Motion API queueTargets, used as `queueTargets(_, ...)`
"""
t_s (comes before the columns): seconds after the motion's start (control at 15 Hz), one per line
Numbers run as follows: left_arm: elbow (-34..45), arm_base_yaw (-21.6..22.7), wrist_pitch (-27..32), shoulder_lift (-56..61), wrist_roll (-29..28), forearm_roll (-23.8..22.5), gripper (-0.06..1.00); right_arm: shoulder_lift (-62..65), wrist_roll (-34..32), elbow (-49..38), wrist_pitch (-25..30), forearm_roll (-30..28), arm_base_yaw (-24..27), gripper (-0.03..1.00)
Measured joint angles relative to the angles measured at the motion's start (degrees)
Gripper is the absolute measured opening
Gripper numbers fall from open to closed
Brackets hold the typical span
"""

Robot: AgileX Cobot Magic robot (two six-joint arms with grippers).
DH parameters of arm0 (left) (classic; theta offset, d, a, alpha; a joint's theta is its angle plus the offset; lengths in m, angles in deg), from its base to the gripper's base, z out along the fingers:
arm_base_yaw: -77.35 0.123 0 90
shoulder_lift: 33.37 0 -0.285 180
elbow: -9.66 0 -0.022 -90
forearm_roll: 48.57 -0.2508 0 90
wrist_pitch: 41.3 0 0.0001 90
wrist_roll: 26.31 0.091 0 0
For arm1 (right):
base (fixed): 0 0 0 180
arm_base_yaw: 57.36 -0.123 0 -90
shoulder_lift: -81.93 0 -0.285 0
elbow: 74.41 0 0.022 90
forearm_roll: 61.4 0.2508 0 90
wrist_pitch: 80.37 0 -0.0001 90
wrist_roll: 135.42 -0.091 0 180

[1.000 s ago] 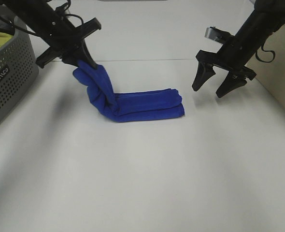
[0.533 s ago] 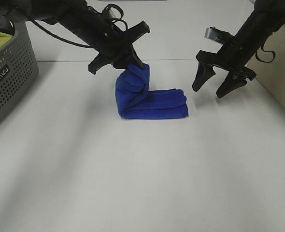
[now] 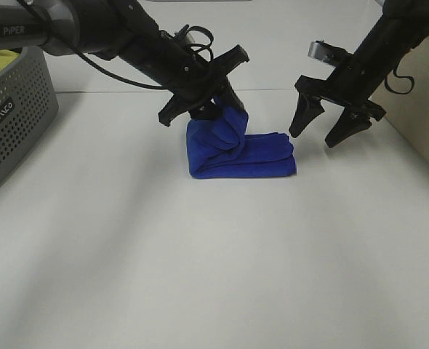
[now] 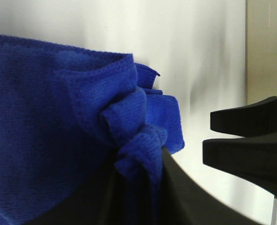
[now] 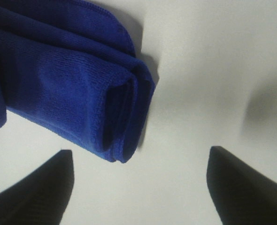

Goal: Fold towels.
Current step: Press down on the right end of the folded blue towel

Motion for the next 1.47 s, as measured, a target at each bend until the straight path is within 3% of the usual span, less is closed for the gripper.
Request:
queueTargets(0.07, -0.1, -0.3, -0.7, 0.0, 0.5, 1.9, 0.50, 0.0, 0.0, 0.0, 0.0, 0.0, 0.0, 0.76)
queueTargets(0.2, -0.1, -0.7, -1.3, 0.0, 5.0, 7.4, 0.63, 0.0, 0.0, 0.0, 0.0, 0.2, 0.0, 0.76)
queueTargets(0.33, -0.3, -0.7, -0.8, 0.0, 12.0, 13.6, 0.65, 0.7, 0.0, 0.0, 0.0, 0.4, 0.0, 0.76)
queueTargets(0.6, -5.3, 2.1, 5.4, 0.0, 20.2, 13.9, 0.66, 6.3, 0.0, 0.0, 0.0, 1.5, 0.0, 0.76)
queueTargets(0.73, -7.7, 5.6, 9.6, 0.2, 22.1, 12.6, 0.66, 7.4, 0.9, 0.2, 0.0, 9.9, 0.0, 0.76)
queueTargets(0.8, -8.0, 8.6, 10.9, 0.8, 22.2, 11.5, 0.66, 7.1, 4.9, 0.2, 0.1, 19.0, -0.5, 0.76)
queueTargets(1.0, -8.0, 12.9, 11.5, 2.2, 22.3, 11.4, 0.66, 4.5, 11.9, 0.2, 0.1, 31.1, -3.2, 0.76)
queueTargets(1.2, -8.1, 14.7, 12.8, 2.6, 22.3, 12.0, 0.66, -1.3, 14.3, 0.2, 0.5, 37.1, -5.4, 0.76)
queueTargets(1.47, -8.1, 14.7, 13.7, 2.6, 22.3, 12.0, 0.66, -7.4, 15.5, 0.2, 0.4, 38.0, -4.0, 0.76)
